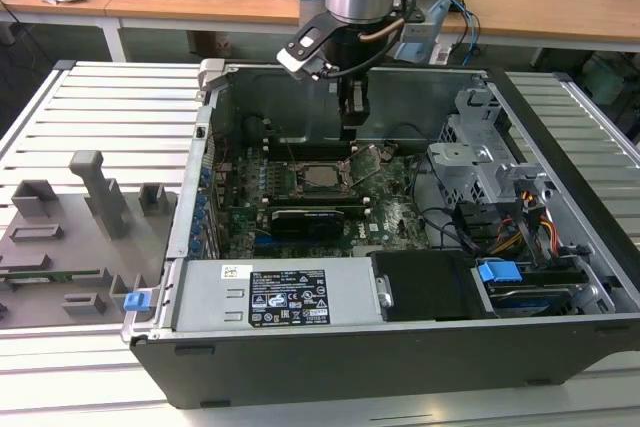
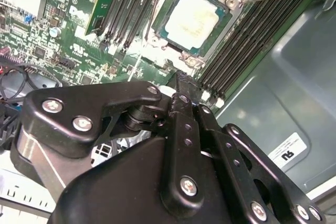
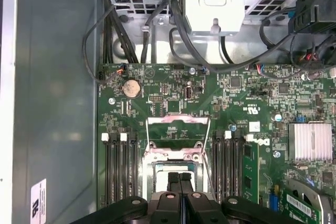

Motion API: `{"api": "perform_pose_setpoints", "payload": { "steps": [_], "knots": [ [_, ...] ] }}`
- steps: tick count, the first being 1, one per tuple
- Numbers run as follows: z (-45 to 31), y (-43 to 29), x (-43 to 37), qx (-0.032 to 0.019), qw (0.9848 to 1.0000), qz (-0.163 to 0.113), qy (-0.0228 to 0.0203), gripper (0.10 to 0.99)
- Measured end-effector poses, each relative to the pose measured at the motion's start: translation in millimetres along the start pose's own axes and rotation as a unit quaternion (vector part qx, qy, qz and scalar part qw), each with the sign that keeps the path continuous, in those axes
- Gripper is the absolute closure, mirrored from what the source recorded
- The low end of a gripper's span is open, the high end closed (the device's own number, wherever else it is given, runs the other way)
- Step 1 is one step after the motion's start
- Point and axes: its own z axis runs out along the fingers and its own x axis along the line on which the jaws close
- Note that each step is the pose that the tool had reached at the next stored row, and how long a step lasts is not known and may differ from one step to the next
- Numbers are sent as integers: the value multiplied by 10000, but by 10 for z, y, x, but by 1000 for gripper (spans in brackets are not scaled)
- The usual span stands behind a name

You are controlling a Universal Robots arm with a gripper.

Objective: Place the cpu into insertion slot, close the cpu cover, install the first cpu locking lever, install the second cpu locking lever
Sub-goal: 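Close the cpu cover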

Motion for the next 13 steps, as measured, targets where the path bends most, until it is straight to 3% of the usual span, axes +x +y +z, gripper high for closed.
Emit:
{"api": "perform_pose_setpoints", "payload": {
  "steps": [13],
  "knots": [
    [8,168,9,7,10000,0,-4,980]
  ]
}}
